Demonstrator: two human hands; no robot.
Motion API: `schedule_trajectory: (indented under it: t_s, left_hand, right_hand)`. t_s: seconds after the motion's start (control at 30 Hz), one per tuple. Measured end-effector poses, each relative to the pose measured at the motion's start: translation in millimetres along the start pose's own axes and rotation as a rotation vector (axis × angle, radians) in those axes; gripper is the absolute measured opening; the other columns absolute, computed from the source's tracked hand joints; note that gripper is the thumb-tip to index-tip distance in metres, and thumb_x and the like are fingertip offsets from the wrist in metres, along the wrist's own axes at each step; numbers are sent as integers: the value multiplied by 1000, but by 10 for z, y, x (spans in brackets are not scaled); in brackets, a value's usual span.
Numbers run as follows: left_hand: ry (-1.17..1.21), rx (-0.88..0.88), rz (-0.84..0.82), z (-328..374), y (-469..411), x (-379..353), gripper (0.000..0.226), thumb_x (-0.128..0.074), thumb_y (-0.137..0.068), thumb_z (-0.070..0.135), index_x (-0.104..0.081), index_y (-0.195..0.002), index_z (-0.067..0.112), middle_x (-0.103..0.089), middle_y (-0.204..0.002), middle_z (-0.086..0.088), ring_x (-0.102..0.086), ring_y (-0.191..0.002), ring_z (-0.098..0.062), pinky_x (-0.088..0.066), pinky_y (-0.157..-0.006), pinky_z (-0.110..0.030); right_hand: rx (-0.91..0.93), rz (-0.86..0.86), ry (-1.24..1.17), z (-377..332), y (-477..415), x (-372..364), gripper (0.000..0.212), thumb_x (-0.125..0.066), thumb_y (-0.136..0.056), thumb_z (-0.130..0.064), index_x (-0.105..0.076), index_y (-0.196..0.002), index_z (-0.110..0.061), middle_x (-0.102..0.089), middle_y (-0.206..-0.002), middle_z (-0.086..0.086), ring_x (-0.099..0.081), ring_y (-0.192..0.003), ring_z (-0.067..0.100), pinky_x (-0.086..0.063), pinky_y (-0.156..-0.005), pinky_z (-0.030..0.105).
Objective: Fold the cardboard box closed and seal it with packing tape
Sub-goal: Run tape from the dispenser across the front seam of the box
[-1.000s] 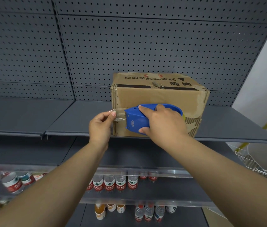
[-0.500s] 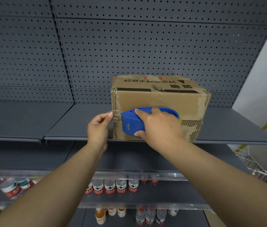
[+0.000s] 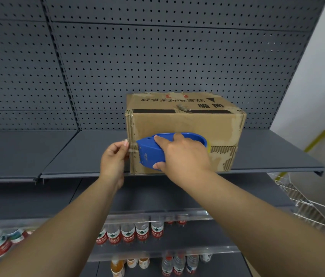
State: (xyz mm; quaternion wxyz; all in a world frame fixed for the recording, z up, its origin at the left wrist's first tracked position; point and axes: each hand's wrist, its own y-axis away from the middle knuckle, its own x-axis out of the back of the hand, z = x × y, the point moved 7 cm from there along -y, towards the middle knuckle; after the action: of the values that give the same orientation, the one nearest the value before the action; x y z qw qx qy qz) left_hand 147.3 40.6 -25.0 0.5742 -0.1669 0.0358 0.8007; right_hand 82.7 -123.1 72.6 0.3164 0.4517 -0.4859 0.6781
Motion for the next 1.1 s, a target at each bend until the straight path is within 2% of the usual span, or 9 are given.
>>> schedule_trajectory:
  t_s: [0.2, 0.3, 0.43, 0.6, 0.67, 0.73, 0.8, 0.87, 1.1]
  left_hand:
    - [-5, 5, 88, -67, -71, 30, 15, -60, -90, 17, -52, -77, 17, -57, -76, -3, -53, -69, -14, -47, -70, -29]
    - [-10, -20, 119, -59, -16, -62, 12, -55, -93, 19, -58, -82, 17, -63, -80, 0, -59, -70, -10, -51, -63, -22]
    - [-150, -129, 205, 24, 93, -117, 32, -41, -99, 31, -63, -79, 18, -65, -75, 5, -59, -66, -1, -46, -58, -15]
    - [-415, -262, 194, 120, 199, -147, 33, -39, -99, 31, -57, -77, 14, -53, -65, 9, -48, -56, 3, -37, -50, -5]
    - [-451, -253, 162, 101, 190, -191, 26, -40, -98, 33, -57, -89, 15, -58, -76, 8, -53, -68, 2, -39, -58, -7]
    - [-473, -231, 104, 34, 139, -262, 28, -36, -99, 36, -55, -102, 16, -61, -95, 2, -56, -90, -11, -46, -78, -23]
    - [-488, -193, 32, -39, 52, -322, 41, -29, -99, 41, -53, -115, 11, -58, -117, -4, -52, -110, -17, -41, -98, -39]
    - [-475, -151, -9, -33, -17, -319, 57, -25, -95, 53, -45, -133, 15, -51, -134, -5, -45, -125, -18, -33, -108, -43]
    - [-419, -197, -13, 30, -63, -329, 41, -32, -99, 37, -40, -137, 24, -62, -108, 1, -59, -96, -15, -44, -83, -29]
  right_hand:
    - [-9, -4, -13, 23, -26, 6, 67, -52, -88, -53, -26, -145, -29, -52, -119, 9, -56, -97, 27, -37, -67, 33]
    - [-16, -7, -11, 43, -10, 6, 67, -52, -88, -53, -25, -145, -29, -52, -119, 9, -56, -97, 27, -37, -67, 33]
    - [-19, -17, 8, 50, -7, -5, 68, -51, -88, -54, -25, -145, -29, -51, -120, 10, -56, -97, 27, -38, -67, 34]
    - [-9, -60, 49, 35, -4, -15, 69, -48, -88, -57, -23, -146, -27, -51, -120, 10, -57, -85, 25, -36, -62, 33]
    - [-10, -78, 79, 49, 12, -14, 71, -45, -89, -58, -20, -147, -26, -50, -122, 11, -53, -77, 25, -35, -60, 34]
    - [-16, -101, 119, 64, 45, -27, 72, -43, -89, -59, -17, -148, -25, -49, -123, 12, -49, -71, 25, -33, -58, 34]
    - [-10, -104, 149, 56, 70, -27, 73, -41, -90, -58, -15, -148, -24, -49, -124, 12, -49, -69, 26, -32, -59, 34]
    - [8, -105, 160, 4, 69, -26, 73, -40, -90, -58, -14, -149, -23, -48, -125, 13, -47, -68, 26, -32, -60, 34]
    - [32, -95, 196, -105, -2, -76, 73, -37, -92, -56, -10, -149, -19, -47, -125, 15, -36, -56, 23, -29, -58, 35]
